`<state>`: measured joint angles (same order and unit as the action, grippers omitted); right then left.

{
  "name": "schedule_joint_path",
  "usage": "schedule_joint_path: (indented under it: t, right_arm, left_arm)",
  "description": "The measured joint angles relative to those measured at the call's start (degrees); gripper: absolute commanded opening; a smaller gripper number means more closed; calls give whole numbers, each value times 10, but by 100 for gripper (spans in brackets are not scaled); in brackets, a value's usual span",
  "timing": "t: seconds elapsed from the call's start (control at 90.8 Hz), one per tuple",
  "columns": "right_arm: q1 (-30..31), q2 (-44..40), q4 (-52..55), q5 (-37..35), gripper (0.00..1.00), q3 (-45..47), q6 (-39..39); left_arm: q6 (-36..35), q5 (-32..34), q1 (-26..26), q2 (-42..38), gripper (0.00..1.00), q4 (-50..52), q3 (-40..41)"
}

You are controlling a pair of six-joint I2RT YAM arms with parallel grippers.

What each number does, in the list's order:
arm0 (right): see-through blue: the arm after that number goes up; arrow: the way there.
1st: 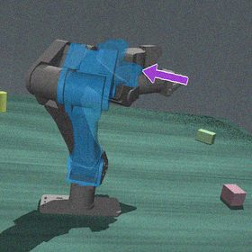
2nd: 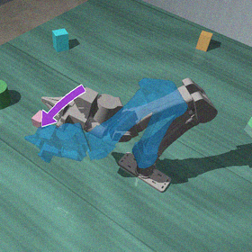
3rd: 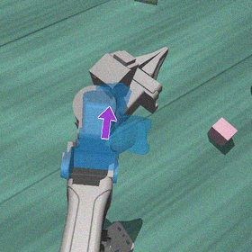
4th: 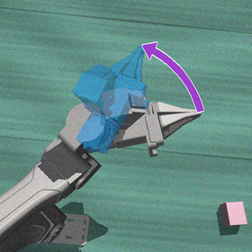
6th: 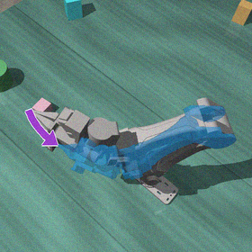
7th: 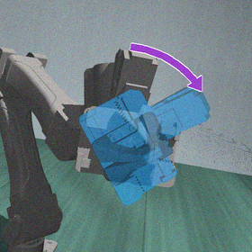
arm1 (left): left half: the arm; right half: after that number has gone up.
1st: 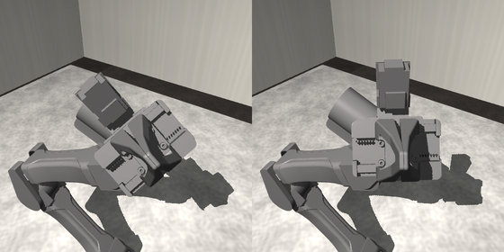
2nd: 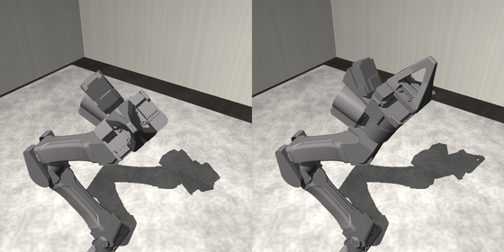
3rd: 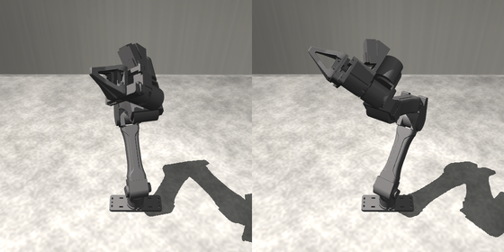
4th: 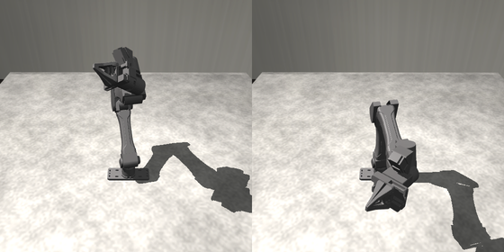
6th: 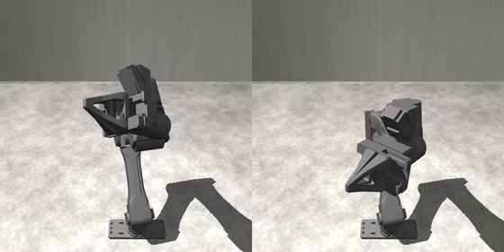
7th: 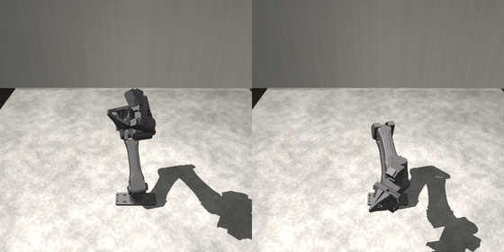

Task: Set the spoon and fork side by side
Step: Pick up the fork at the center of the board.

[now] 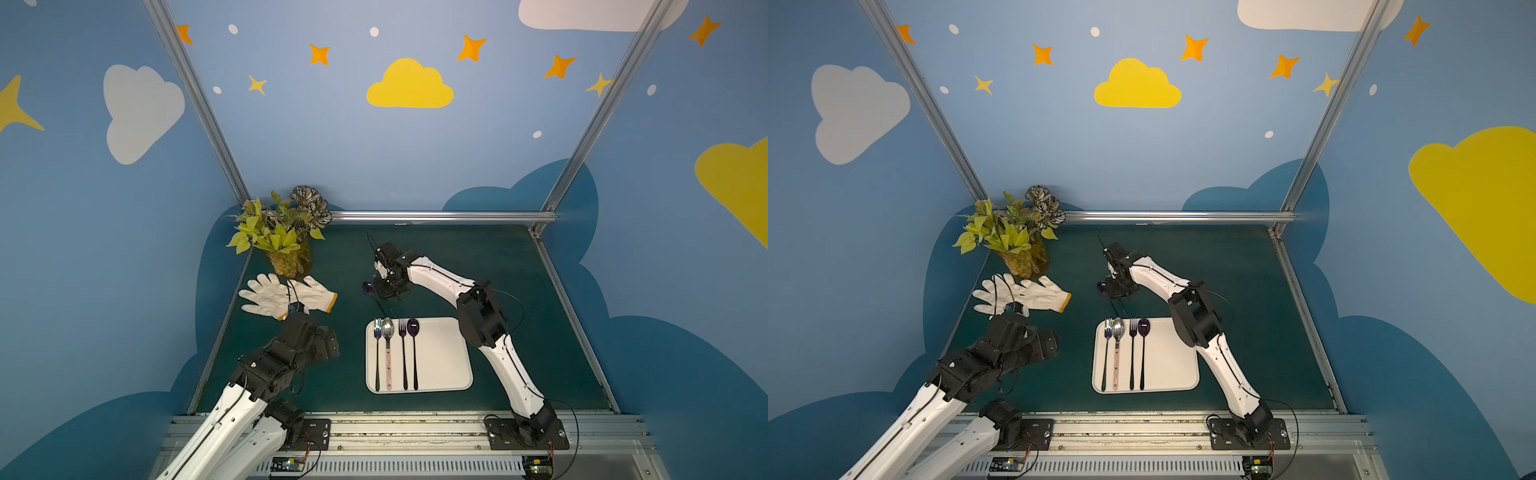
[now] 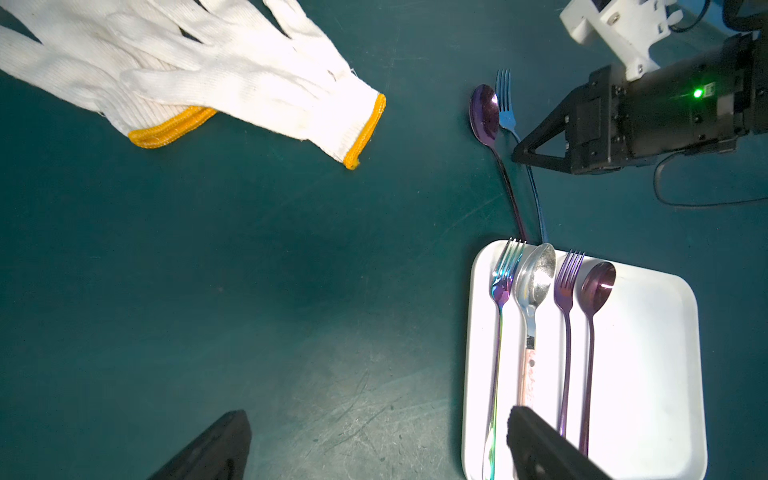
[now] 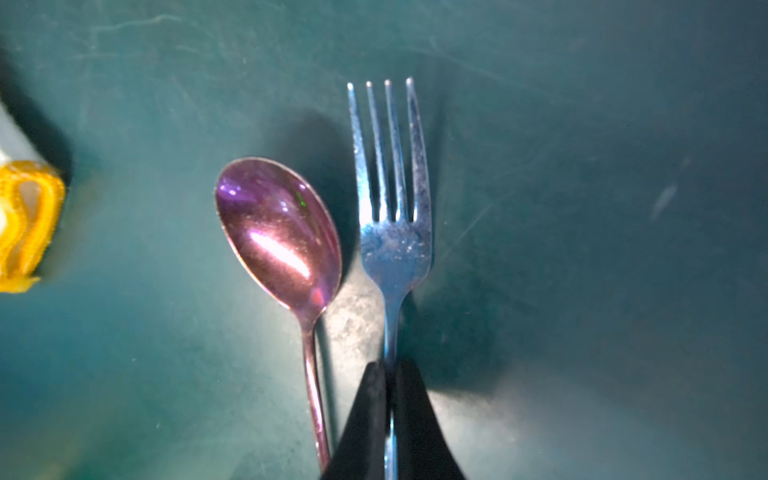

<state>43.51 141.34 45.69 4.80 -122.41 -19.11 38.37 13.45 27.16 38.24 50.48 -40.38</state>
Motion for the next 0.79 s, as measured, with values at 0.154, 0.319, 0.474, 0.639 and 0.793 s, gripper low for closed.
schedule_joint_path:
  t: [0.154,0.319,0.474,0.639,0.793]
  right_arm:
    - [-20,-9,0,-10,0,0,3]
    - [-67,-56,11,-11,0,0,17]
    - [-106,-151,30,-13,0,24,20]
    - [-116,-319,49,-19,0,146,-16]
    - [-83,-483,38,-26,0,356,-95]
  left_arm:
    - [-4,0,-2,0,100,-7,0]
    - [-7,-1,-4,-7,100,-14,2]
    - [-9,-4,-5,-19,100,-21,13]
    - [-17,-13,-6,-28,100,-23,28]
    - [-26,-19,-7,-43,100,-26,40]
